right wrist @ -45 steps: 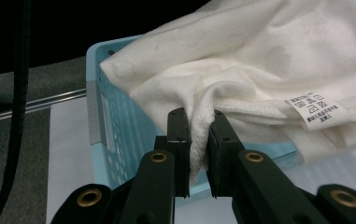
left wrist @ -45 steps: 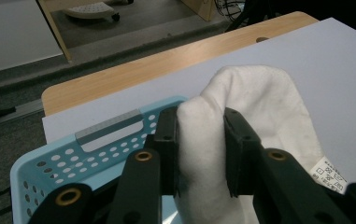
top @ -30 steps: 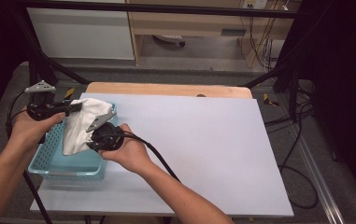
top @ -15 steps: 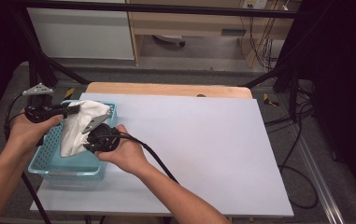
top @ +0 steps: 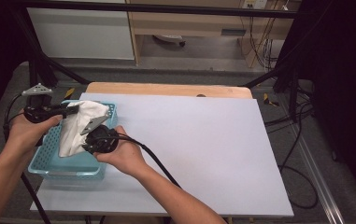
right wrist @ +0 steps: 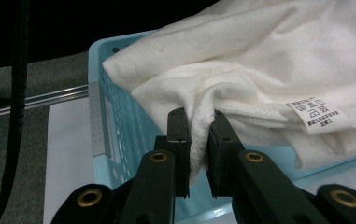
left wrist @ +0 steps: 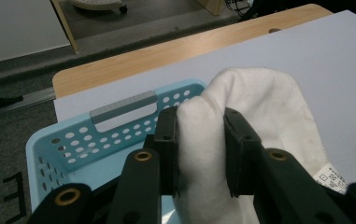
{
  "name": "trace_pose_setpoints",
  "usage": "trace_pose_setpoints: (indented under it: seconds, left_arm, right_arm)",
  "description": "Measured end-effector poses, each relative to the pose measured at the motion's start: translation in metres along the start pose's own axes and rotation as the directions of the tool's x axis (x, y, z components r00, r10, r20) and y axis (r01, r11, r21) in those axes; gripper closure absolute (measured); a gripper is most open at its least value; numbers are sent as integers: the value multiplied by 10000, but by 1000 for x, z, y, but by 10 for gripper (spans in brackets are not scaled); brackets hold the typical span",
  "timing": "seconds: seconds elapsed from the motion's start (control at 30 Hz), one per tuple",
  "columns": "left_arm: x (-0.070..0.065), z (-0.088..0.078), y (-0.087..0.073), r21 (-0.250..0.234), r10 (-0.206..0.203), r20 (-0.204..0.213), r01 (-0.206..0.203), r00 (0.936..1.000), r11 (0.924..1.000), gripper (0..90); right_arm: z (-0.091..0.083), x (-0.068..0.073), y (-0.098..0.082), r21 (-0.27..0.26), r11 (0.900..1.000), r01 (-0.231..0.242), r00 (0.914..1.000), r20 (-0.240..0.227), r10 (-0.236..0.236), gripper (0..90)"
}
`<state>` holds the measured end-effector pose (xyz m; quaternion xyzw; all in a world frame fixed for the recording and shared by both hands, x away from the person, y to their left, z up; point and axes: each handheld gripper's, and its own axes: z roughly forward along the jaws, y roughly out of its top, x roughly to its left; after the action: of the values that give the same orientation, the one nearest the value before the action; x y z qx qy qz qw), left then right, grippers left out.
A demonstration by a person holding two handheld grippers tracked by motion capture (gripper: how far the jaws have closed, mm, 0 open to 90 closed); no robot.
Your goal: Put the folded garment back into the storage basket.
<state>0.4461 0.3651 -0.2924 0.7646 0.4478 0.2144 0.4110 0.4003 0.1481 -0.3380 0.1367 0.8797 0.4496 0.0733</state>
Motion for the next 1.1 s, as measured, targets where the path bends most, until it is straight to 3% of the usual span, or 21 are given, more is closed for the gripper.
trace_pose_setpoints:
  seconds: [0.23,1.1]
  left_arm:
    - [0,3,-1,88,147,-19,-147,9999,9999,697]
    - [7,7,-14,295,44,-221,-38,9997,9996,696]
  right_arm:
    - [4,2,-1,16,10000,33,10000,-8,-33,815]
    - [19,3,-7,122,9999,66,10000,-2,-66,814]
